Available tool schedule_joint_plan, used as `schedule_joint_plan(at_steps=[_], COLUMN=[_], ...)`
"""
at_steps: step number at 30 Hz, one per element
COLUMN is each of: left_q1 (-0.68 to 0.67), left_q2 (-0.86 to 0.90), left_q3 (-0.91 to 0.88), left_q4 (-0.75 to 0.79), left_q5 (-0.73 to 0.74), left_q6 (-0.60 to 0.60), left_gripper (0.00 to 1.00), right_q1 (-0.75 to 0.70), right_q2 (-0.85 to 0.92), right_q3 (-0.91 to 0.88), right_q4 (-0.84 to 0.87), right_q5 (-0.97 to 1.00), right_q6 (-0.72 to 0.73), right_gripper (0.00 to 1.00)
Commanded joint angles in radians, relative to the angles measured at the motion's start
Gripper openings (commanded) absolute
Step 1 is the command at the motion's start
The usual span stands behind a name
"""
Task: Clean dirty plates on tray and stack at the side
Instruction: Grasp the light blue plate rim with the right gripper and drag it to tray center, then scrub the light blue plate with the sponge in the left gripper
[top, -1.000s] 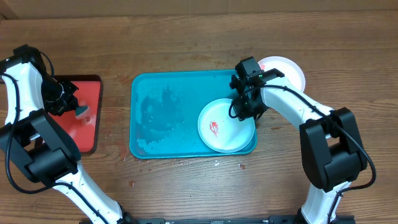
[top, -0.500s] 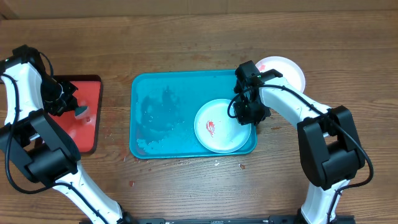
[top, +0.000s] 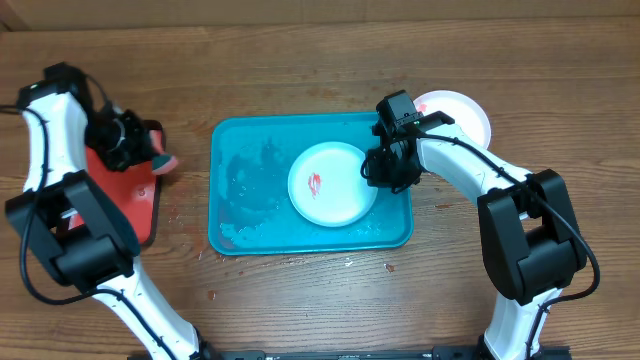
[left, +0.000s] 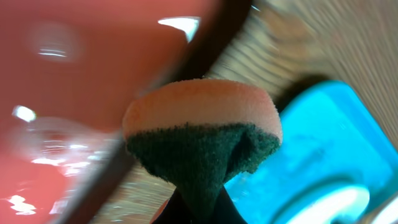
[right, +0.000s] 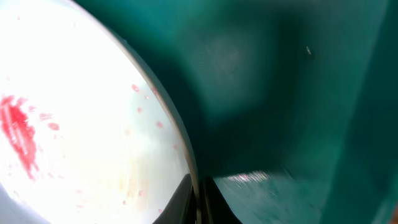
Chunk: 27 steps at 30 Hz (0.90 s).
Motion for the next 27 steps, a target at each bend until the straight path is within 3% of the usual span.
schedule_joint_plan(at_steps=[1,8,10,16,20,25,27], left_q1=[-0.086,-0.314,-0.372,-0.511,-0.557,-0.606,-0.629], left_q2=[-0.018,-0.018,-0.018,-0.018,-0.018,-0.018,-0.018], left_q3=[-0.005,-0.005,-0.005,-0.005,-0.005,-0.005,-0.006], left_q4=[-0.004,0.016,0.019,0.017,0.019,0.019,0.018], left_q5=[0.090,0.087,0.064,-0.035,-0.034,-0.036,-0.049], left_q6=[0.059,0.092,0.096,0.094,0.091,0.091,0.074], left_gripper=[0.04,0.04,0.04,0.04,0.04,0.04,0.04], right_q1=[0.024,0.110,0.124,0.119,0.122,0.128,0.127], right_q2=[0.009,0.023,0.042,0.100,0.101,0.101,0.101], right_q3=[-0.003,-0.003,-0.003,-0.003,-0.003,-0.003,-0.003], right_q4=[0.039,0.127,0.136,0.090,0.087,0.127,0.143], right_q5=[-0.043,-0.036,0.001,0.034,0.017,-0.023,-0.015], right_q6=[0.100,0.155,0.204,0.251,0.260,0.260,0.262], right_gripper=[0.04,0.06,0.29,0.37,0.30,0.08,0.04])
